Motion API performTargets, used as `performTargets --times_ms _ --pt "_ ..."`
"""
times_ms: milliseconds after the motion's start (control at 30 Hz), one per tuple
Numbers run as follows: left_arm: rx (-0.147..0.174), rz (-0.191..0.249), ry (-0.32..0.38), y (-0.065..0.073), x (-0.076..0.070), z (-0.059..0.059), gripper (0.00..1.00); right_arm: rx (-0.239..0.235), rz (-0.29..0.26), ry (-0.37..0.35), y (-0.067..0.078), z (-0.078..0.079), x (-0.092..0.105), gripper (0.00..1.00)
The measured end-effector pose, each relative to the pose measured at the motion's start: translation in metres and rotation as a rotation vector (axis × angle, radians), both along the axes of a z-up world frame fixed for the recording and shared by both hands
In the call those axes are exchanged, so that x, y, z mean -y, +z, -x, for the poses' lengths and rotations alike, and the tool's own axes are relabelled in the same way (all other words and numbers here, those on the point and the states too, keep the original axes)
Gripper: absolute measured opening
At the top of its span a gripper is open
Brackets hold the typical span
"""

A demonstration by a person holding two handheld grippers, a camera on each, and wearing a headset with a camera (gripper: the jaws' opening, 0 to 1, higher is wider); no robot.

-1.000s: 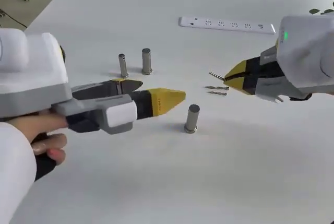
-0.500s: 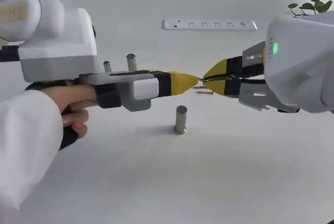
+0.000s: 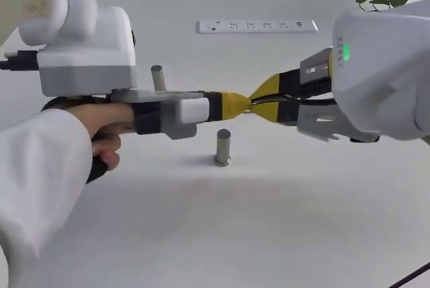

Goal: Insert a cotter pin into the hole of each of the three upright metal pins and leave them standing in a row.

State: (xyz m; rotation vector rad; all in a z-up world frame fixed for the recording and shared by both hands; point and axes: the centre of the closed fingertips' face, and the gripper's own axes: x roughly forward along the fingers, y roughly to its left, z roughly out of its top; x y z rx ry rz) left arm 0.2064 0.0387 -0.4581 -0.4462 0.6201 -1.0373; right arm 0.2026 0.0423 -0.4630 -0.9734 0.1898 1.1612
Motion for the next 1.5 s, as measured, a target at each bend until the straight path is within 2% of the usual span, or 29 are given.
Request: performTargets --times_ms 233,333,467,533,667,833,867,967,1033,1100,1167,1200,1233,1267,1300,1333,1367,1400,1467,1500 --pt "-0.015 -0.007 -0.001 -0.003 -0.002 0.002 0.01 0.008 0.007 0.010 0.000 0.003 -0.001 0.00" --pt "-0.032 -0.007 0.002 -0.004 -0.001 0.003 0.01 0.008 0.014 0.014 -0.002 0.004 -0.001 0.00" --pt "-0.028 -0.029 0.009 -0.007 0.000 0.005 0.01 0.001 0.018 0.015 -0.005 0.005 -0.001 0.00" --pt "-0.007 -0.035 0.013 -0.007 0.000 0.006 0.00 0.001 0.013 0.011 -0.005 0.005 -0.001 0.00" --pt "0.003 -0.048 0.010 -0.008 0.001 0.009 0.00 -0.001 0.019 0.026 -0.006 0.008 -0.001 0.00" --pt "0.009 -0.059 0.009 -0.010 0.000 0.010 0.00 -0.016 0.006 0.025 -0.009 0.010 -0.001 0.00" --pt "0.003 -0.051 0.018 -0.009 0.000 0.009 0.00 -0.006 -0.002 0.024 -0.008 0.009 -0.001 0.00" --pt "0.003 -0.042 0.034 -0.007 -0.003 0.007 0.00 -0.019 -0.031 -0.001 -0.007 0.006 0.000 0.15" --pt "0.023 -0.074 0.036 -0.010 -0.008 0.006 0.00 -0.057 -0.060 -0.028 -0.007 0.003 0.004 0.16" --pt "0.036 -0.079 0.030 -0.009 -0.010 0.007 0.00 -0.107 -0.092 -0.048 -0.007 0.002 0.006 0.16" --pt "0.072 -0.041 0.004 -0.001 -0.010 0.010 0.00 -0.183 -0.145 -0.095 -0.009 -0.002 0.011 0.24" --pt "0.118 -0.044 -0.012 0.002 -0.011 0.011 0.00 -0.239 -0.189 -0.105 -0.009 -0.002 0.012 0.26" --pt "0.152 -0.056 -0.014 0.004 -0.012 0.010 0.00 -0.280 -0.215 -0.118 -0.010 -0.003 0.013 0.26" --pt "0.196 -0.077 -0.030 0.004 -0.013 0.011 0.00 -0.339 -0.260 -0.140 -0.010 -0.003 0.015 0.26" --pt "0.219 -0.083 -0.036 0.005 -0.014 0.012 0.00 -0.391 -0.293 -0.148 -0.010 -0.002 0.015 0.26" --pt "0.237 -0.088 -0.045 0.006 -0.014 0.013 0.00 -0.423 -0.324 -0.156 -0.009 -0.002 0.015 0.26" --pt "0.278 -0.107 -0.070 0.005 -0.015 0.015 0.00 -0.495 -0.372 -0.150 -0.007 0.003 0.014 0.24" --pt "0.311 -0.125 -0.086 0.005 -0.015 0.017 0.00 -0.557 -0.397 -0.147 -0.007 0.007 0.013 0.23" --pt "0.366 -0.142 -0.131 0.006 -0.014 0.023 0.00 -0.636 -0.468 -0.131 -0.002 0.012 0.011 0.19" --pt "0.374 -0.130 -0.148 0.007 -0.012 0.026 0.00 -0.636 -0.498 -0.151 0.000 0.007 0.011 0.17"
